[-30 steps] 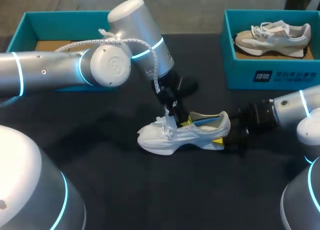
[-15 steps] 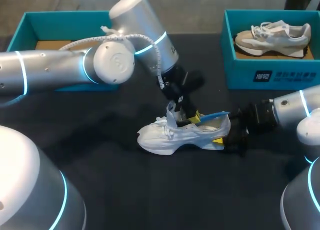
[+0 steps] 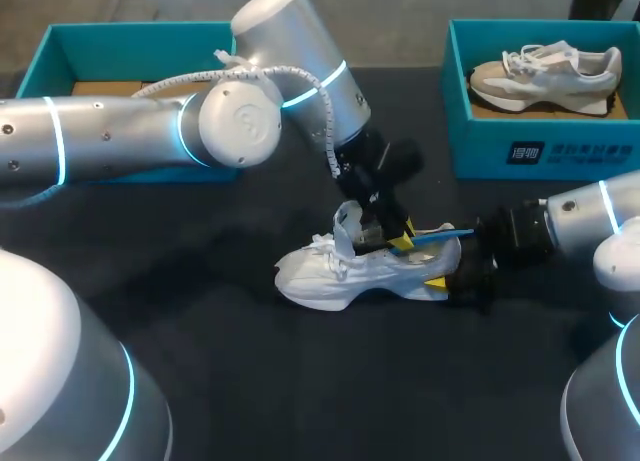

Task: Take the shoe out of the shoebox, open the shoe tongue, remove and reinsert the insole, then place the shoe into the shoebox

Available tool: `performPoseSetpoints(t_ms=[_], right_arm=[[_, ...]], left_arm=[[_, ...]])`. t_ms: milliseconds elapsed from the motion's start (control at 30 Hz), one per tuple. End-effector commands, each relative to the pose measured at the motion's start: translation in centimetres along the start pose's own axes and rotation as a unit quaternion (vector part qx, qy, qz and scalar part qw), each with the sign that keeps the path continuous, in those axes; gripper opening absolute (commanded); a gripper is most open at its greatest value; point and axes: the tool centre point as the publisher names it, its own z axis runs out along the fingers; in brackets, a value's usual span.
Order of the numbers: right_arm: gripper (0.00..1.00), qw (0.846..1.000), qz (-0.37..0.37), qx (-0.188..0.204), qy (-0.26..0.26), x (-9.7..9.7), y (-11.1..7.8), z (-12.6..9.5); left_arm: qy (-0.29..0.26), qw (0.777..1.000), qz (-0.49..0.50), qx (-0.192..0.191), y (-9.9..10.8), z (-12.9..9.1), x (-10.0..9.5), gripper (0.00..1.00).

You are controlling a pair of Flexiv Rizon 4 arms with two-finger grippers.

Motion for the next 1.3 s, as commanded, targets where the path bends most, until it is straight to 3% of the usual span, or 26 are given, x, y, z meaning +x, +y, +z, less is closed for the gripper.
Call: performPoseSetpoints(t_ms=[33, 167, 300, 633, 833, 1033, 1167, 1267, 1300], right_arm=[[0.00, 1.000, 0.001, 0.003, -0.001, 0.0, 0.0, 0.2], [0.00, 1.000, 0.001, 0.003, -0.001, 0.0, 0.0, 0.2], [0.00, 1.000, 0.001, 0.003, -0.001, 0.0, 0.0, 0.2], [0.00, 1.000, 0.001, 0.003, -0.001, 0.0, 0.0, 0.2], [0.00, 1.000, 0.001, 0.003, -0.001, 0.0, 0.0, 0.2], [0.00, 1.000, 0.001, 0.003, -0.001, 0.0, 0.0, 0.2], [0.00, 1.000, 0.001, 0.003, -0.001, 0.0, 0.0, 0.2], [0.00, 1.000, 0.001, 0.003, -0.001, 0.0, 0.0, 0.2], [0.00, 1.000, 0.001, 0.003, -0.001, 0.0, 0.0, 0.2]], left_arm=[[-0.006, 1.000, -0.003, -0.006, 0.3, -0.2, 0.3, 0.47], [-0.015, 1.000, -0.005, -0.002, 0.5, -0.8, 0.7, 0.55], [-0.032, 0.999, -0.001, -0.006, 0.4, -1.4, 1.3, 0.47], [-0.043, 0.999, 0.011, -0.012, 0.2, -2.3, 2.4, 0.47], [-0.043, 0.999, 0.015, -0.015, 0.1, -2.2, 2.2, 0.49], [-0.034, 0.999, 0.009, -0.023, 0.2, -1.4, 0.7, 0.48], [-0.024, 0.999, 0.006, -0.022, 0.1, -1.0, 0.2, 0.38], [-0.015, 1.000, 0.009, -0.019, 0.1, -0.9, 0.1, 0.26], [-0.015, 1.000, 0.008, -0.022, 0.1, -0.8, 0.1, 0.16]])
